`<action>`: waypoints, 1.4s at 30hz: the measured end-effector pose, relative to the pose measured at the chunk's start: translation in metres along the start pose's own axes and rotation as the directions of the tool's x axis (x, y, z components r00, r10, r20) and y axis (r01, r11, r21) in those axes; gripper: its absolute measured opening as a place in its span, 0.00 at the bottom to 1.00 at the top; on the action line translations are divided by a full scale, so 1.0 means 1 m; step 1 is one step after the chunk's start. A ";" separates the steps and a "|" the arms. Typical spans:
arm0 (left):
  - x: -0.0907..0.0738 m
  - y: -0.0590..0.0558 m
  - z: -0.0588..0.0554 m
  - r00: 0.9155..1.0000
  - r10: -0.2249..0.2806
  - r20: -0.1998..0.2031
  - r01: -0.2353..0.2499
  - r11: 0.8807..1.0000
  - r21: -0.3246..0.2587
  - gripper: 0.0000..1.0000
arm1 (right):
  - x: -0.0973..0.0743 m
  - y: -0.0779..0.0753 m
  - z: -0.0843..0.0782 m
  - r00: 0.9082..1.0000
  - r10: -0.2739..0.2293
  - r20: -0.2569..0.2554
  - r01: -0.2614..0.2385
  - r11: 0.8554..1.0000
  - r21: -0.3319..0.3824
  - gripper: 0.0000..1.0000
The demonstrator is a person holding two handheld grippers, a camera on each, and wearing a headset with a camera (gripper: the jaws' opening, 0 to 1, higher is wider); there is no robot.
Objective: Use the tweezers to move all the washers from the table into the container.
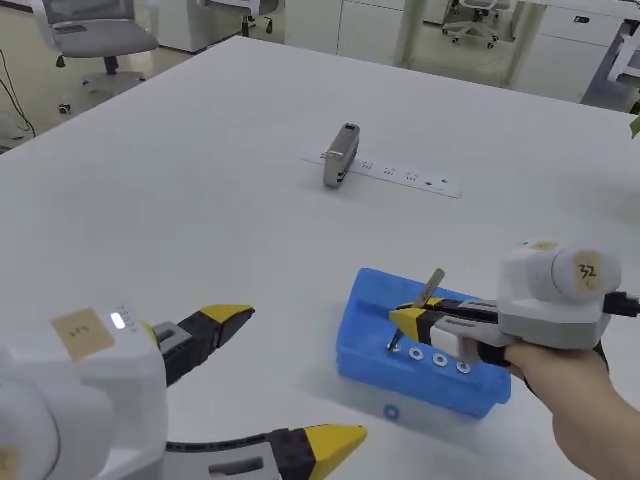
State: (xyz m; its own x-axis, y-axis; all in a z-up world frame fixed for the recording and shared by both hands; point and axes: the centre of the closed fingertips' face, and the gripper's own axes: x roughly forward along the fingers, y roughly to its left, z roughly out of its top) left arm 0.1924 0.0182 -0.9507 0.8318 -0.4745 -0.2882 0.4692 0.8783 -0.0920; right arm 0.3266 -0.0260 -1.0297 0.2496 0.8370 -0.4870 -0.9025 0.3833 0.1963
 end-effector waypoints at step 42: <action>0.002 -0.004 0.002 1.000 -0.002 0.001 0.002 1.000 0.002 0.80 | -0.039 0.068 -0.010 0.991 0.124 0.043 -0.118 0.986 -0.122 0.04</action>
State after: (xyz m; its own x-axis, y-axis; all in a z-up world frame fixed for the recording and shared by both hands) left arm 0.1926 0.0136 -0.9486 0.8310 -0.4766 -0.2869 0.4716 0.8771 -0.0910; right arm 0.2517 -0.0364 -1.0054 0.1503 0.8942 -0.4217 -0.9616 0.2313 0.1476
